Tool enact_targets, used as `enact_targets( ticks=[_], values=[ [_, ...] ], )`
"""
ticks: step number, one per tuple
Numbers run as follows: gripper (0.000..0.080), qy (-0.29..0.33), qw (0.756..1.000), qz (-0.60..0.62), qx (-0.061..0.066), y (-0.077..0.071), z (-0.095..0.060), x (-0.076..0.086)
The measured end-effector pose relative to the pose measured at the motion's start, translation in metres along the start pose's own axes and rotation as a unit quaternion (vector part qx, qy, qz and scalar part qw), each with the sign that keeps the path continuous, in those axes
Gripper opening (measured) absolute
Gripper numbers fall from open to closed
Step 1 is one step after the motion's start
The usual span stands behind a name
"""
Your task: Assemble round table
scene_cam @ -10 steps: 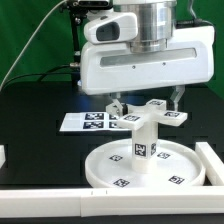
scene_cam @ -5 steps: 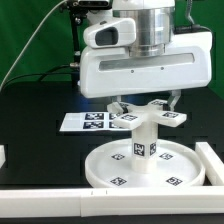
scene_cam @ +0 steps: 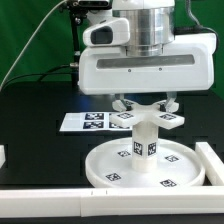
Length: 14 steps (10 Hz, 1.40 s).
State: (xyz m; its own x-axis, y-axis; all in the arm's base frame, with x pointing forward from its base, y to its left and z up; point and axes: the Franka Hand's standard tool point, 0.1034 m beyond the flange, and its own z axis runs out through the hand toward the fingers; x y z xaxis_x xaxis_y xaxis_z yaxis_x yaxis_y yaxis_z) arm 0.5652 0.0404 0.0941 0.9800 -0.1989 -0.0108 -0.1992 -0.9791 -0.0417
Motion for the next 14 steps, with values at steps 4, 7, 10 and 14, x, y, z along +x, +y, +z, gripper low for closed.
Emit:
enact_targets(
  ticks=[4, 7, 10, 14],
  values=[
    [0.0446, 0.008, 0.975, 0.220, 0.006, 0.000, 0.000, 0.000],
    [0.0446, 0.011, 0.920, 0.390, 0.034, 0.003, 0.000, -0.001],
    [0.0446, 0.006, 0.900, 0.434, 0.040, 0.003, 0.000, -0.002],
    [0.0630, 0.006, 0.903, 0.427, 0.056, -0.001, -0.027, 0.002]
  ],
)
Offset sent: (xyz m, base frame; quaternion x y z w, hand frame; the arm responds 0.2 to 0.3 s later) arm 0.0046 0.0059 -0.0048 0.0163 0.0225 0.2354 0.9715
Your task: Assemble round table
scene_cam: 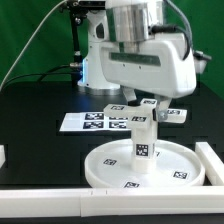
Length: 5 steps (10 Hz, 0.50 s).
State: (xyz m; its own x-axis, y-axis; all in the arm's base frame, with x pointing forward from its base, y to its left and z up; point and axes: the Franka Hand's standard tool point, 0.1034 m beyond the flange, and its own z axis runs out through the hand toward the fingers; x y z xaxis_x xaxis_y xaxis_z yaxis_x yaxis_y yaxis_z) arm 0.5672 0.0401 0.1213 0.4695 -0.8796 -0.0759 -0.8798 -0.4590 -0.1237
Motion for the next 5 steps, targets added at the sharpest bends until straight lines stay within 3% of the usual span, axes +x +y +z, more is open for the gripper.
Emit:
enact_targets(
  ticks=[2, 5],
  values=[
    [0.0648, -0.005, 1.000, -0.004, 0.017, -0.005, -0.031, 0.004],
    [0.0649, -0.005, 1.000, -0.005, 0.016, -0.005, -0.029, 0.004]
  ],
)
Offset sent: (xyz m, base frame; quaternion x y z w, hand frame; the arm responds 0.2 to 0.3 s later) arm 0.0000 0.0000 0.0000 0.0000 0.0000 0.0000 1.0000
